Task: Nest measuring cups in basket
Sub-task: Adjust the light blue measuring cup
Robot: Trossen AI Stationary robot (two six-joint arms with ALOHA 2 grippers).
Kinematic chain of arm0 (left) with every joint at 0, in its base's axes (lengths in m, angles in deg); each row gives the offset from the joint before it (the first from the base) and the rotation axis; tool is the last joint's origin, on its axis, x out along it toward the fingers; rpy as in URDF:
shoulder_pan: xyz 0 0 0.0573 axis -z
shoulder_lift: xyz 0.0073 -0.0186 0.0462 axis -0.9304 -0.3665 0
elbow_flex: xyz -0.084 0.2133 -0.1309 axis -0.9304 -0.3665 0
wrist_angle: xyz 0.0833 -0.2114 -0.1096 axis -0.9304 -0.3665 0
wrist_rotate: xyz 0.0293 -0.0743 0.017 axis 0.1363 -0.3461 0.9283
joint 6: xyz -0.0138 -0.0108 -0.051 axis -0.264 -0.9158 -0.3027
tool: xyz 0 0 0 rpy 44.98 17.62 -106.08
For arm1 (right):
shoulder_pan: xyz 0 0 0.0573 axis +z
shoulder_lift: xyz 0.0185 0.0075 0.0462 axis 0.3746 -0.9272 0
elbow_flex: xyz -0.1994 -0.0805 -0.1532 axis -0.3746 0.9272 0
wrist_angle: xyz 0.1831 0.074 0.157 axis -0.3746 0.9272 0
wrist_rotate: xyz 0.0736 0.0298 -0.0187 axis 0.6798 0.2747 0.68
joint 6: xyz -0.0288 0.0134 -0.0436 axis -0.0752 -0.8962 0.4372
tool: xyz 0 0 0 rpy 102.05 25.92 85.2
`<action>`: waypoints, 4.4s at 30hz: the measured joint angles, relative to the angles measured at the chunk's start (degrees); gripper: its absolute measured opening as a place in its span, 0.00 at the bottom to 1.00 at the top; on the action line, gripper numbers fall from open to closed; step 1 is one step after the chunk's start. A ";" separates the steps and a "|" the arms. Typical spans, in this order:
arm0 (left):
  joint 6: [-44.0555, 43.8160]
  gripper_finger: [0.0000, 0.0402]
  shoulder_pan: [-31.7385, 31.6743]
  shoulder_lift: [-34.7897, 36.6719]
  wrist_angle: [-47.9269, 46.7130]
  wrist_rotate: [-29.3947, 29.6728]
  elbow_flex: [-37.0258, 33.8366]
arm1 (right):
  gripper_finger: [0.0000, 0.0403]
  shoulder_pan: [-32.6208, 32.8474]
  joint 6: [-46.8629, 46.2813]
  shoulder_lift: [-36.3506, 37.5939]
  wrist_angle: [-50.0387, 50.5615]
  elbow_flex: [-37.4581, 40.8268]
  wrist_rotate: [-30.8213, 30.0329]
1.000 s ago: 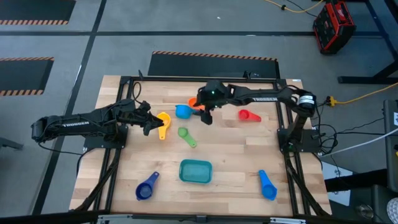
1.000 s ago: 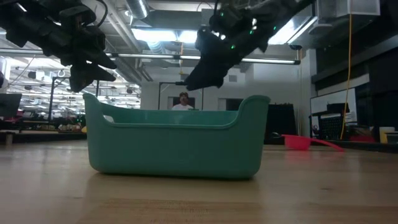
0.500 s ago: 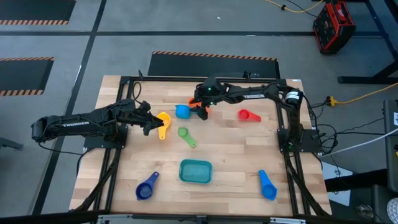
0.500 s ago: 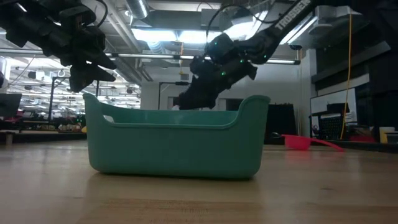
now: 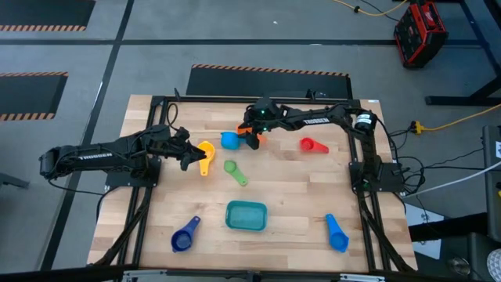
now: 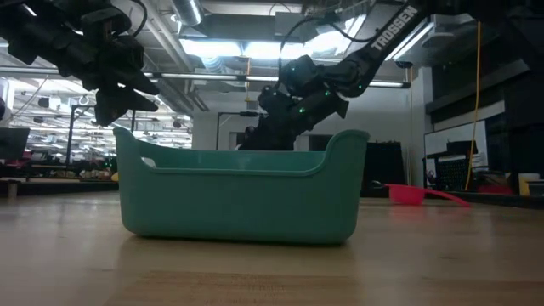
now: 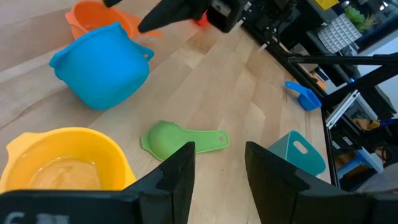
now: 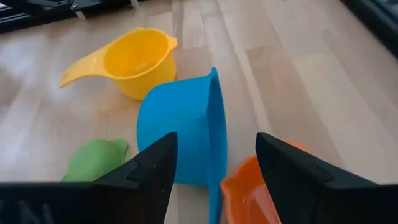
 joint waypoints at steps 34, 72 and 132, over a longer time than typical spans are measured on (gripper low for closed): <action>0.00 0.33 0.02 0.00 -0.02 0.00 0.00 | 0.41 3.61 -2.83 -3.01 -1.62 0.00 4.22; -0.04 0.33 0.04 0.00 -0.02 0.38 0.00 | 0.03 3.74 -4.29 9.49 10.78 0.04 10.58; 0.00 0.33 0.11 0.01 -0.08 1.46 0.00 | 0.05 19.39 -7.35 11.56 52.74 0.07 -23.31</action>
